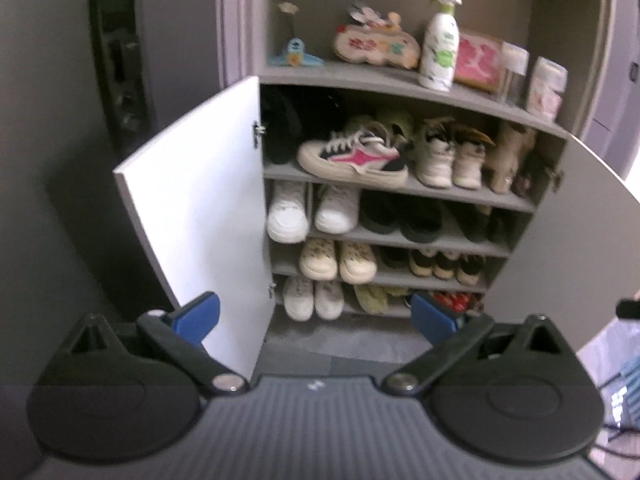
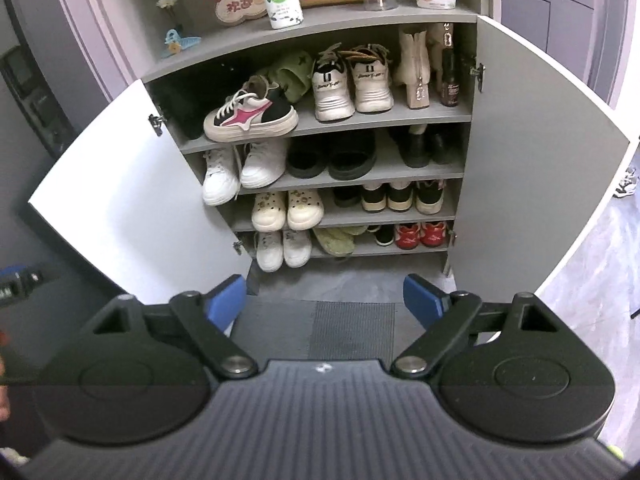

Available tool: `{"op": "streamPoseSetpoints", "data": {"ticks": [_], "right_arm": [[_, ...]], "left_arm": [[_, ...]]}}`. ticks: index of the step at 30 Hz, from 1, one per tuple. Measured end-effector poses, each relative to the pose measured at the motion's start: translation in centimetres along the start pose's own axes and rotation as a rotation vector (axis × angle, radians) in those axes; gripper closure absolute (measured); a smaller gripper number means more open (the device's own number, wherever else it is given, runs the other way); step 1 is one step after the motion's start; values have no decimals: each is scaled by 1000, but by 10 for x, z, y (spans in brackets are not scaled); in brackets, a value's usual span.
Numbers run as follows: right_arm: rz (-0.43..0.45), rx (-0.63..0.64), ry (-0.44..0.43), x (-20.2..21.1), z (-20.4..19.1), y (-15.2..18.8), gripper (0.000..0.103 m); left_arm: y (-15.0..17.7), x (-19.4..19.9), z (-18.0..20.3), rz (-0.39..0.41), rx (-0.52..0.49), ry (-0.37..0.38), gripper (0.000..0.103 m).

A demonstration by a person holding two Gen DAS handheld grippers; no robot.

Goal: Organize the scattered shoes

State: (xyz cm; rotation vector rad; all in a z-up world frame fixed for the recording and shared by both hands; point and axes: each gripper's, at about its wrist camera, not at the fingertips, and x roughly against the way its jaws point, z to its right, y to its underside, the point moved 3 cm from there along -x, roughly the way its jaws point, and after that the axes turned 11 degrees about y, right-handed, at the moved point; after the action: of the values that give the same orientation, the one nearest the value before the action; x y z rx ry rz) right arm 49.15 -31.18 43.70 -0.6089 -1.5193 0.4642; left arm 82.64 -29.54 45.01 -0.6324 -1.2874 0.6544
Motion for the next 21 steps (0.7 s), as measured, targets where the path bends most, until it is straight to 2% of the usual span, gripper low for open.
{"op": "streamPoseSetpoints", "data": {"ticks": [4, 10, 15, 18, 21], "right_arm": [[24, -54, 4, 3, 4, -8, 15], [23, -93, 103, 7, 14, -27, 15], [66, -103, 211, 16, 37, -59, 15], [85, -134, 269, 18, 51, -80, 15], [78, -166, 276, 12, 58, -94, 15]], "left_arm": [[-10, -11, 4, -1, -40, 32, 0], [-24, -39, 15, -3, -85, 80, 0], [-33, -59, 13, -18, -68, 136, 0], [-39, -68, 8, -7, -105, 129, 0], [-52, -75, 2, 17, -146, 117, 0]]}}
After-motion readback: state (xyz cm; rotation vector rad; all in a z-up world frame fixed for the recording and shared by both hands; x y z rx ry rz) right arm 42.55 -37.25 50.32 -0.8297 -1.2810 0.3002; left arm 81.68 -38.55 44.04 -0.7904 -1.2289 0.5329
